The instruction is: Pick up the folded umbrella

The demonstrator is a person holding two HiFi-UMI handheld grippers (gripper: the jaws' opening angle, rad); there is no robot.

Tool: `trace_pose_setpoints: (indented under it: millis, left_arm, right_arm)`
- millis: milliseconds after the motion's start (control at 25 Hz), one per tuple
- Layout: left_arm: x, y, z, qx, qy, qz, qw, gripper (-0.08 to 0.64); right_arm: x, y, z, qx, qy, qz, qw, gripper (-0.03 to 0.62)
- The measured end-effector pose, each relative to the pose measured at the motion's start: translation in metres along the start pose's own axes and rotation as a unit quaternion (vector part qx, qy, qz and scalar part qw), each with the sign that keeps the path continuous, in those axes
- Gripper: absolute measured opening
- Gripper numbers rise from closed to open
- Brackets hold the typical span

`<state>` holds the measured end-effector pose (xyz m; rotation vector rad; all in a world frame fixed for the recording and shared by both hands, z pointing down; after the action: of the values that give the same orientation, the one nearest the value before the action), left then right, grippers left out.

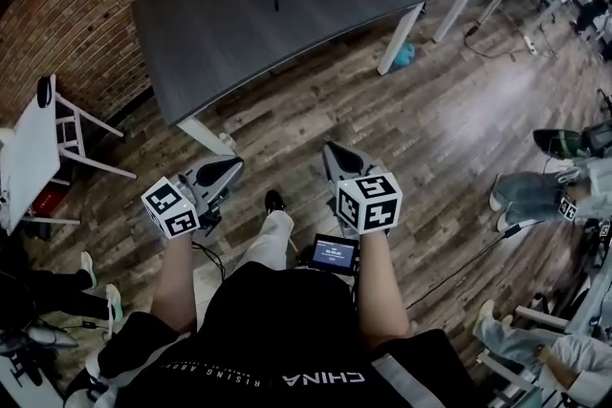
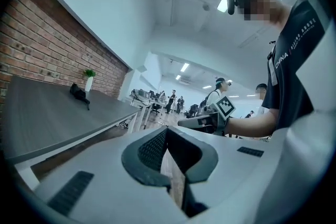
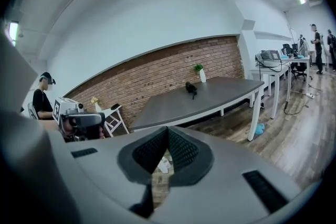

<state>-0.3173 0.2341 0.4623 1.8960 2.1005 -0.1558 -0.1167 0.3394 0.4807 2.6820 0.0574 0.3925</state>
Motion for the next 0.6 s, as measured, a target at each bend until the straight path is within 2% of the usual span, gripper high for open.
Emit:
trace_pose_setpoints:
  millis: [320,600]
  left_arm:
    - [-0.093,0.038,0.027,0.001,-0.012,-0.013,0.9998,0.003]
    - [-0.161,0.062,0.05,-0.01,0.0,-0.031,0.9995,0.003]
  right_arm:
    - [0.031,0.075,0.065,0.011,-0.028,-0.012,0.999,0.008]
    - [0.046,0.133,0.108,0.003,-0.05,-0.029,0.998,0.008]
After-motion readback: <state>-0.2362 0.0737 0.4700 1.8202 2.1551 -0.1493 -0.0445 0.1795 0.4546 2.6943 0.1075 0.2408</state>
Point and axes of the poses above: the fingertips, and each gripper's own axes: y forward along the fingers, x to its right, z out of its top, the point moved 4 cm from there along -y, backward along the fingers, and after that the axes turned 1 degree about -x, right-handed, at the moved point
